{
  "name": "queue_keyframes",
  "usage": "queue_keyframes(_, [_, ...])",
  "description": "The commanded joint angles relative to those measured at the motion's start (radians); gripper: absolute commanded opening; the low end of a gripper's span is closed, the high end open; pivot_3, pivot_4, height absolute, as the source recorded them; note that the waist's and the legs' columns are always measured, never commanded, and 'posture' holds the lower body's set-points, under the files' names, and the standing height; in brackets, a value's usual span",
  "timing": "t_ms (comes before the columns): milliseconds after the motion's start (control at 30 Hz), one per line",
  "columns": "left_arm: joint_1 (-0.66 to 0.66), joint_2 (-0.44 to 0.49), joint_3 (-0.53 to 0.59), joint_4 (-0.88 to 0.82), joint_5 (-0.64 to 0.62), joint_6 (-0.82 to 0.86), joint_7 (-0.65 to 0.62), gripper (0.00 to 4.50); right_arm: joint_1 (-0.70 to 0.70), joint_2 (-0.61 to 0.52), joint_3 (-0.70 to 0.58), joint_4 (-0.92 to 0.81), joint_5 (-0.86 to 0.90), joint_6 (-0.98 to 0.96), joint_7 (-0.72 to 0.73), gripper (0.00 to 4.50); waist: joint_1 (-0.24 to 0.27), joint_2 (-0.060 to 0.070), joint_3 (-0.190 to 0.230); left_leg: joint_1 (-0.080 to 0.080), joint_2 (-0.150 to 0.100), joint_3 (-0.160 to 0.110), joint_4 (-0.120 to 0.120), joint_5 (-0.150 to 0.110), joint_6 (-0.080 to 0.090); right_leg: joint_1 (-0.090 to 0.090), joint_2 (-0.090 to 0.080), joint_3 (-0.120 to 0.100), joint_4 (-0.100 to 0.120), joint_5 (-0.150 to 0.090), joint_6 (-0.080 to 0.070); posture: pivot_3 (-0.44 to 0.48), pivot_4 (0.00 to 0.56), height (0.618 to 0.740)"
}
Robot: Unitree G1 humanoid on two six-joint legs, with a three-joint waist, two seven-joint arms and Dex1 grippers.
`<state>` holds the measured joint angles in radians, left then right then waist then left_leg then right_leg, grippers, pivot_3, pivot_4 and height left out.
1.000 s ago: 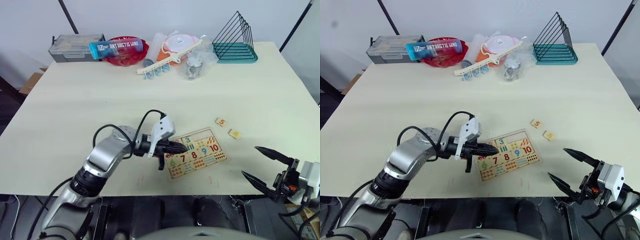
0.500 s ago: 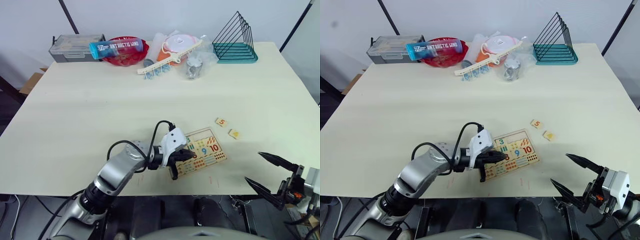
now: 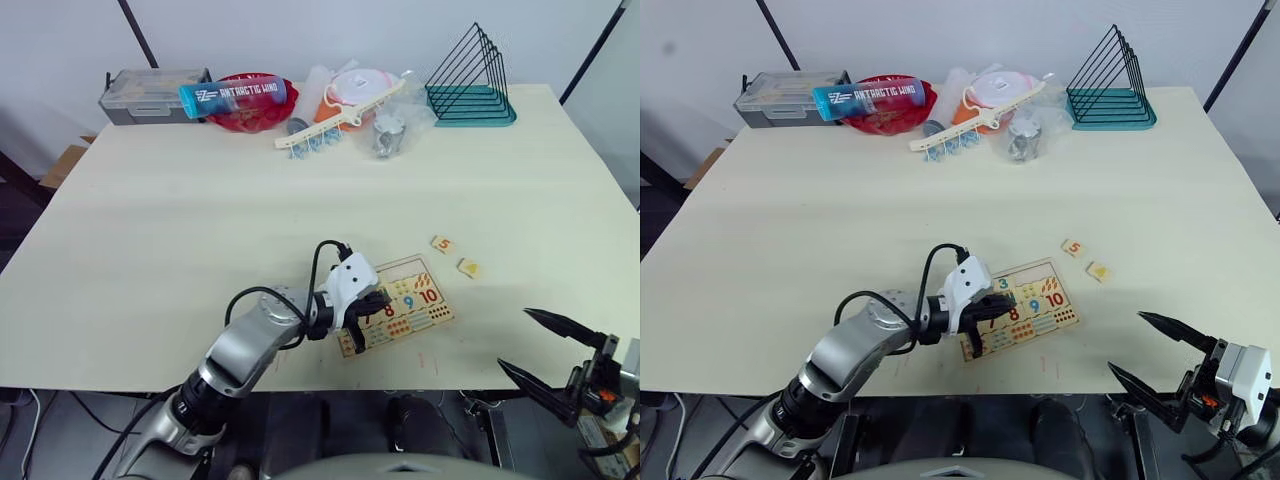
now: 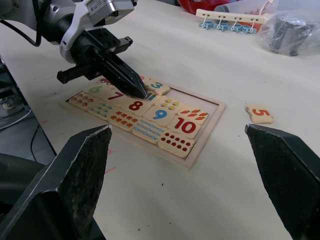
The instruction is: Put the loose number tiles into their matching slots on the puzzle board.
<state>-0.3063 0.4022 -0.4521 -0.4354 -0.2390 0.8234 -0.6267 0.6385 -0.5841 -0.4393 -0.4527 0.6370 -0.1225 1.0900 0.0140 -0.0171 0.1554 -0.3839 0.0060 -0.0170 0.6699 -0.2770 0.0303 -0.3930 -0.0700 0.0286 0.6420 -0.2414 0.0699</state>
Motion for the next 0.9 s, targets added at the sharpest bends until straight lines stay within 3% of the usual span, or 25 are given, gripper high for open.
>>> queue_keyframes(33, [0.004, -0.022, -0.004, -0.053, -0.009, 0.009, 0.016, 0.05, 0.009, -0.009, -0.033, -0.034, 0.022, 0.004, 0.005, 4.5, 0.0, 0.0, 0.0, 0.0, 0.0, 0.0, 0.0, 0.0, 0.0, 0.0, 0.0, 0.0, 0.0, 0.0, 0.0, 0.0, 0.15, 0.74])
queue_keyframes(900, [0.008, -0.069, 0.003, -0.044, -0.013, 0.057, 0.075, 0.05, 0.002, -0.01, -0.044, -0.043, 0.018, 0.021, 0.008, 4.5, 0.0, 0.0, 0.0, 0.0, 0.0, 0.0, 0.0, 0.0, 0.0, 0.0, 0.0, 0.0, 0.0, 0.0, -0.001, 0.0, 0.15, 0.74])
